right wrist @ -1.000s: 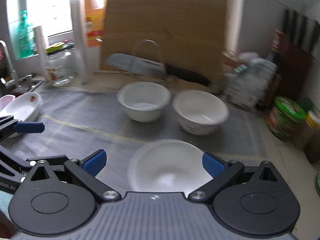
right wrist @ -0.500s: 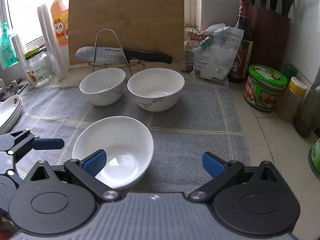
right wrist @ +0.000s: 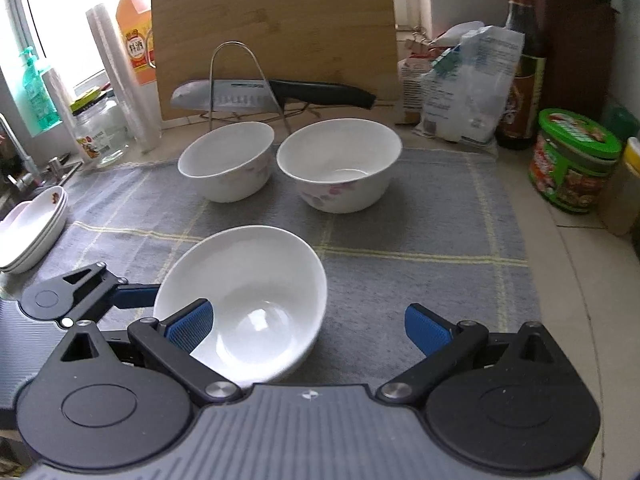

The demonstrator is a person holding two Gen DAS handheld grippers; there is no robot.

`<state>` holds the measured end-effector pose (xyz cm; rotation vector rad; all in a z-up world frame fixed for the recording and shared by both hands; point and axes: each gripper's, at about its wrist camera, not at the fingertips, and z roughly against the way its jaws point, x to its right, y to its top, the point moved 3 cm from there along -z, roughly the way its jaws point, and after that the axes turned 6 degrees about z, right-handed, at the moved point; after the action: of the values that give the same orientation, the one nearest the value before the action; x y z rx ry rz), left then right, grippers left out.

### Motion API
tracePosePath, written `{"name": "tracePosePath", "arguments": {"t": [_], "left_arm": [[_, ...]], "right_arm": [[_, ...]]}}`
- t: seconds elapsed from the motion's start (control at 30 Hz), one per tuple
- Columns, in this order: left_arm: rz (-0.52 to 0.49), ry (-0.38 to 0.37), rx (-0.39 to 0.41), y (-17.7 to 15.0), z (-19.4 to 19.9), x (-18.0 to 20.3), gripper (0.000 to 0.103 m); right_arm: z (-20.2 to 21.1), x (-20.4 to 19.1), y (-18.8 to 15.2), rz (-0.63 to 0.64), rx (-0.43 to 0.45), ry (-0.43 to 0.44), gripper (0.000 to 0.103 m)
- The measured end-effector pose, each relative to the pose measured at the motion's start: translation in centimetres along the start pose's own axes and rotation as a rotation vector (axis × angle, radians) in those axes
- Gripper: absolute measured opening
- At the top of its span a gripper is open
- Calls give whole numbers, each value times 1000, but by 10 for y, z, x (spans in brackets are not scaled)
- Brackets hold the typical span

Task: Organize plates and bowls
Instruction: 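Move the right tool to the plain white bowl on the towel, then close the right tool on the white bowl's rim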

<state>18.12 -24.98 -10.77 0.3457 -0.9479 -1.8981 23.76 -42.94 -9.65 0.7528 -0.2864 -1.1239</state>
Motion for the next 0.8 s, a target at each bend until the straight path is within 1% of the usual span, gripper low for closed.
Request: {"name": "tracePosePath", "arguments": {"t": [0.07,0.13,0.2,0.27,0.4,0.5,0.67,0.8], "left_arm": [[-2,-5,2,1,0,0,97],[-8,-2,4,1,0,1,96],[-19,-4,7,1,1,3,93],[-30,-8,11,0,2,4,92],[-37,-18,9,0,3,5,87],[-55,-12,14,0,4,6,86],[-83,0,19,1,5,8,86],[-90,0,12,2,6,8,86]], "right_arm": [[-1,0,1,-2,2,12,103],[-5,-2,7,11,3,36,100],[-8,-5,10,26,0,53,91],[-12,-7,13,40,-8,65,87],[-18,-10,17,64,-16,82,79],[-21,-9,19,63,-31,101,74],[-21,-8,18,42,-39,124,72],[-20,-9,18,44,-43,121,72]]}}
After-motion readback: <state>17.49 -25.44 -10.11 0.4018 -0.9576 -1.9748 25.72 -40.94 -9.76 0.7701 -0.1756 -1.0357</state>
